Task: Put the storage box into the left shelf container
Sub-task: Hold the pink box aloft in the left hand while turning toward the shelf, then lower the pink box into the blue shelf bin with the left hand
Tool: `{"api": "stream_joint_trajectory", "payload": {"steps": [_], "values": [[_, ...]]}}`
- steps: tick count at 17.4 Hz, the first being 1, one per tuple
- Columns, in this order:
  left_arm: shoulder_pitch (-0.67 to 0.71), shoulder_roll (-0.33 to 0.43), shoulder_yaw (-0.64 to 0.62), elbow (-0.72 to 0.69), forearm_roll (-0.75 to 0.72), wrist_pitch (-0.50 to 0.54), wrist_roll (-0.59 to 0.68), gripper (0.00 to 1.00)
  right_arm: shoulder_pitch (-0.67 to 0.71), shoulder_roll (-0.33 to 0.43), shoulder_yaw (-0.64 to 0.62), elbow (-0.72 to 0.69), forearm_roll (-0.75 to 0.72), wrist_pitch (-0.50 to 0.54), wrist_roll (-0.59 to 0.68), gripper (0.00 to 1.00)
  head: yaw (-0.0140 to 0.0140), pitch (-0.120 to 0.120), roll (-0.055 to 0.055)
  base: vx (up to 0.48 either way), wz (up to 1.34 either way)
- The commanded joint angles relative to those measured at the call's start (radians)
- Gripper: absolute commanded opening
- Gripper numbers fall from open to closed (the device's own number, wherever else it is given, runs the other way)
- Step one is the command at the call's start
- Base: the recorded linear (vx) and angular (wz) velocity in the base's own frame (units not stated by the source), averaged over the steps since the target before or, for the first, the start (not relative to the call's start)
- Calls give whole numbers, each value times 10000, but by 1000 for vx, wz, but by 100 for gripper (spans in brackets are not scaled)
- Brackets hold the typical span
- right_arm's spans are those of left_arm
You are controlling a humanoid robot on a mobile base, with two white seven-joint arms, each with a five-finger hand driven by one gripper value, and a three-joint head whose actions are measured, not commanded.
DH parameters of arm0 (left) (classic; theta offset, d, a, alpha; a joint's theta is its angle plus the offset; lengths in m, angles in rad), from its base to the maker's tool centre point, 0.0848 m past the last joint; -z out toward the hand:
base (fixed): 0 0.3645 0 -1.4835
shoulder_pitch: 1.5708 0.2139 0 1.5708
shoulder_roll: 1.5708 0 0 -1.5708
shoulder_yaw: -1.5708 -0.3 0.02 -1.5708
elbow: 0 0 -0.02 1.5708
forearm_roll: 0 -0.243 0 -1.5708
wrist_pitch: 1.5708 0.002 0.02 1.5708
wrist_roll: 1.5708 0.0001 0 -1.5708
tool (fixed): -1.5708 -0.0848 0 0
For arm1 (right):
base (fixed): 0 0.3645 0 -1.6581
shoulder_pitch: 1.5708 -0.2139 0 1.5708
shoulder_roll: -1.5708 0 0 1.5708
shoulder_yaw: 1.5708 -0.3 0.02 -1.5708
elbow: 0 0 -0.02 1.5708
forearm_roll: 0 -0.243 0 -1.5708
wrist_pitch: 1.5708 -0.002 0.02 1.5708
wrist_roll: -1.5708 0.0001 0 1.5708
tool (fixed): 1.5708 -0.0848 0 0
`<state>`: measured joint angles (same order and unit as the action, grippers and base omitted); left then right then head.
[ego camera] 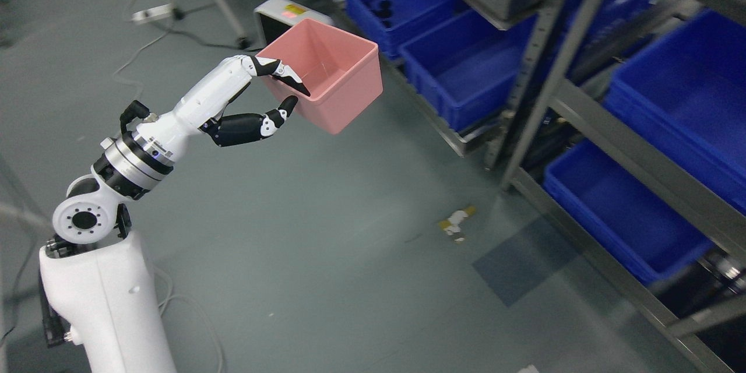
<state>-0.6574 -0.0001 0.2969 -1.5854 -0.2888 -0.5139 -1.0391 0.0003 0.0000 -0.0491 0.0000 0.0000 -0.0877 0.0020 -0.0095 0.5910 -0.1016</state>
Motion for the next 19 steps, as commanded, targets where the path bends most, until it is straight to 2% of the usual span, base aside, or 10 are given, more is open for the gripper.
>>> {"api": "stream_joint_trajectory", "payload": {"steps": [1,11,16,19], "values": [[39,175,-24,38,4,0,6,2,74,-175,0,-174,-31,-43,-20,100,0,0,0,213,-1377],[161,175,-85,130,4,0,6,2,74,-175,0,-174,-31,-43,-20,100,0,0,0,185,-1043],[1478,175,-1111,451,-11,-291,6,3,74,-175,0,-174,-31,-43,-20,100,0,-2,0,107,-534],[1895,175,-1253,1445,-499,-307,6,3,74,-175,0,-174,-31,-43,-20,100,0,-2,0,55,-437]]}}
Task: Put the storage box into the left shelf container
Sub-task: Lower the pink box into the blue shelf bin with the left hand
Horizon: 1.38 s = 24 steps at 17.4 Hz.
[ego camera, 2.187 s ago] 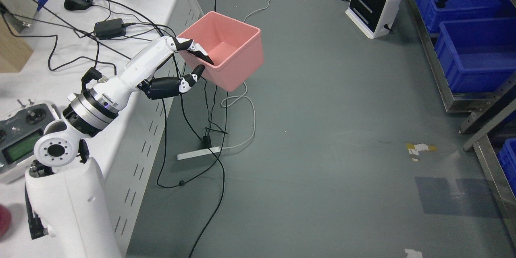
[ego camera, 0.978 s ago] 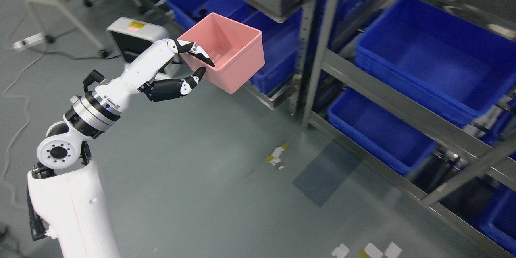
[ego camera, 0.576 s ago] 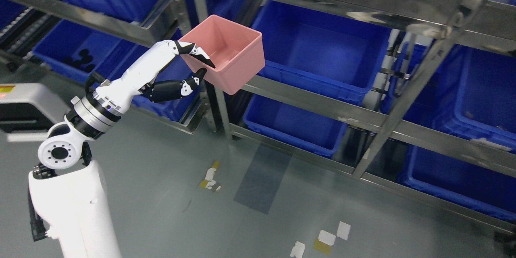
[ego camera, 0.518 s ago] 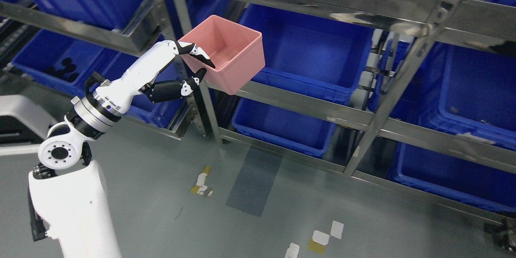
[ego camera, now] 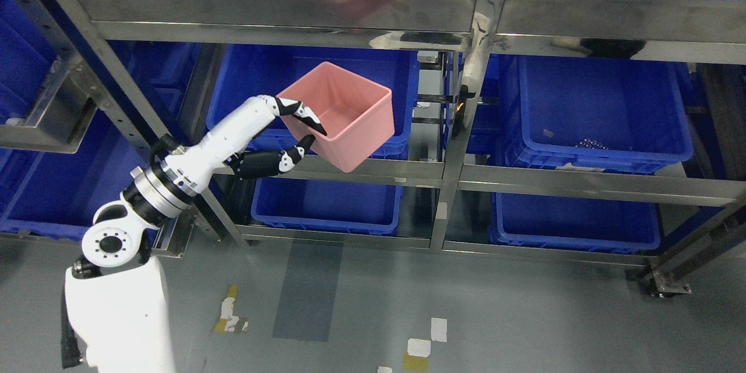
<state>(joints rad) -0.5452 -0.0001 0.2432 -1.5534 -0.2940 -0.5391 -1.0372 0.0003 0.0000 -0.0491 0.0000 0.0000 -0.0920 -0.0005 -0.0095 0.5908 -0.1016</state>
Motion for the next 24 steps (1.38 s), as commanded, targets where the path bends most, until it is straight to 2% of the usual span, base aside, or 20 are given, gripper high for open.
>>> {"api": "stream_joint_trajectory", "payload": {"steps": [1,4,7,11,12,18,22,24], "values": [[773,176,-562,1555,-784,-55,2,3,74,-174,0,-175,-31,0,5,100,0,0,0,48,-208],[514,176,129,2447,-1063,-55,33,3,74,-174,0,-175,-31,0,5,100,0,0,0,46,-90],[84,176,23,3350,-1337,-284,829,3,74,-174,0,-175,-31,0,5,100,0,0,0,16,15],[-268,176,-346,4945,-1753,-576,1167,3,74,-174,0,-175,-31,0,5,100,0,0,0,-11,7],[-680,176,-346,5800,-1860,-592,1411,3,74,-174,0,-175,-31,0,5,100,0,0,0,-11,38],[-3011,176,-269,8763,-1892,-592,1613,4,74,-174,0,-175,-31,0,5,100,0,0,0,0,0],[-3934,176,-193,10100,-1892,-546,1674,4,74,-174,0,-175,-31,0,5,100,0,0,0,0,0],[-4333,176,35,11325,-1892,-546,1888,4,74,-174,0,-175,-31,0,5,100,0,0,0,0,0]]}}
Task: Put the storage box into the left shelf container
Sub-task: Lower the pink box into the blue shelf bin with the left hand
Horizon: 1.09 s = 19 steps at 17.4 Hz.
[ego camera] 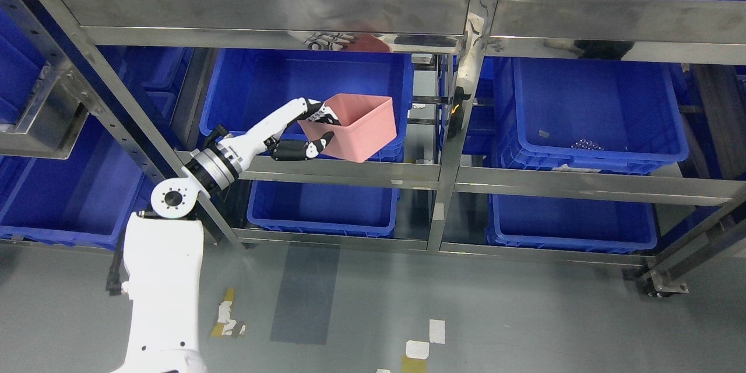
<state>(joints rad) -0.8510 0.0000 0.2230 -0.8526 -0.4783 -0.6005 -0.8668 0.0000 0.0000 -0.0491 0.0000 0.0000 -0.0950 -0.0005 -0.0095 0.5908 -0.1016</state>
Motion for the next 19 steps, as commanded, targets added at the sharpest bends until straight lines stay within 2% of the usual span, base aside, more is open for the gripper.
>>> {"api": "stream_joint_trajectory", "payload": {"steps": [1,5,7,9,12,15,17,18,19], "values": [[-1399,175,483,4657,-49,68,246,4,77,-175,0,-175,-31,30,5,100,0,0,0,0,0],[-1996,175,1050,5684,-49,175,292,4,77,-175,0,-175,-31,30,5,100,0,0,0,0,0],[-2364,175,1404,6451,-49,236,810,6,77,-175,0,-175,-31,30,5,100,0,0,0,0,0],[-2382,175,1406,6578,-64,558,1533,9,77,-175,0,-175,-31,30,5,100,0,0,0,0,0],[-2382,175,1482,6624,-49,605,1596,13,77,-175,0,-175,-31,30,5,100,0,0,0,0,0],[-2366,175,1422,6502,-64,590,1948,25,77,-175,0,-175,-31,30,5,100,0,0,0,1,4],[-2397,245,1391,6287,-64,590,1980,28,77,-175,0,-175,-31,30,5,100,0,0,0,0,0],[-2427,367,1375,6211,-79,590,1995,37,77,-175,0,-175,-31,30,5,100,0,-1,0,-3,-25],[-2458,505,1360,6088,-79,590,1980,56,77,-175,0,-175,-31,30,5,100,0,-1,0,-3,-25]]}}
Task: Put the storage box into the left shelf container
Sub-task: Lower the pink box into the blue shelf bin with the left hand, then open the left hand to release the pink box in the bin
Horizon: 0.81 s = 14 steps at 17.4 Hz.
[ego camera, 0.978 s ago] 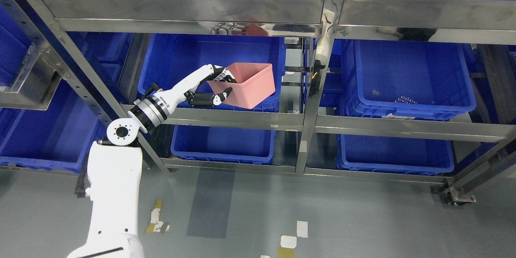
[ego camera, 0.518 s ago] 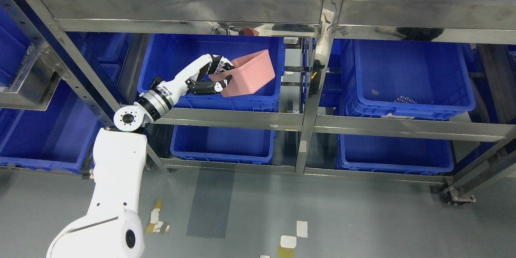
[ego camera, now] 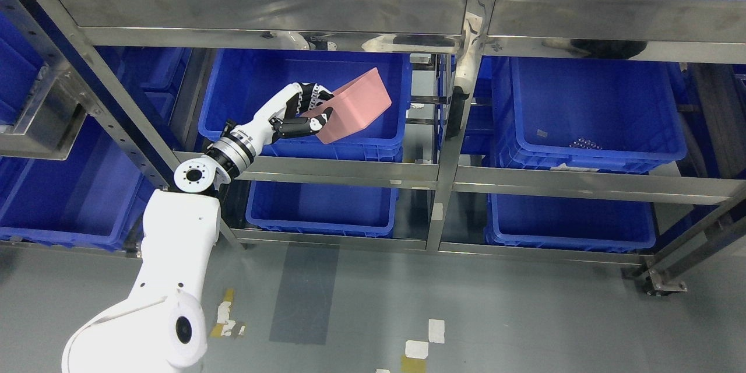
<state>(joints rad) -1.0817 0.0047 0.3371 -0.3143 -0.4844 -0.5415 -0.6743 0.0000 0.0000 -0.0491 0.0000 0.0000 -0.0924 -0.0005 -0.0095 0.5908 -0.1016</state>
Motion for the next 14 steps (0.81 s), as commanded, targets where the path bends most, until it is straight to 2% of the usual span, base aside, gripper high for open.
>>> {"api": "stream_joint_trajectory", "payload": {"steps": [1,5,7,8,10,12,14], "values": [[-151,611,97,567,-18,15,54,61,76,-175,0,-175,-31,4,5,100,0,0,0,0,0],[78,675,-118,123,12,-16,-22,82,76,-175,0,-175,-31,4,5,100,0,0,0,0,0],[399,476,-378,-306,119,-107,-68,88,76,-175,0,-175,-31,4,5,100,0,0,0,0,0],[614,128,-410,-794,165,-138,-99,91,76,-175,0,-175,-31,4,5,100,0,0,0,0,0],[1089,128,-577,-1822,211,-123,-99,93,76,-175,0,-175,-31,4,5,100,0,0,0,0,0],[1214,128,-1510,-2239,1080,-138,-99,100,76,-175,0,-175,-31,4,5,100,0,0,0,0,0],[1732,128,-2278,-3430,2475,-123,-84,100,76,-175,0,-175,-31,4,5,100,0,0,0,0,0]]}}
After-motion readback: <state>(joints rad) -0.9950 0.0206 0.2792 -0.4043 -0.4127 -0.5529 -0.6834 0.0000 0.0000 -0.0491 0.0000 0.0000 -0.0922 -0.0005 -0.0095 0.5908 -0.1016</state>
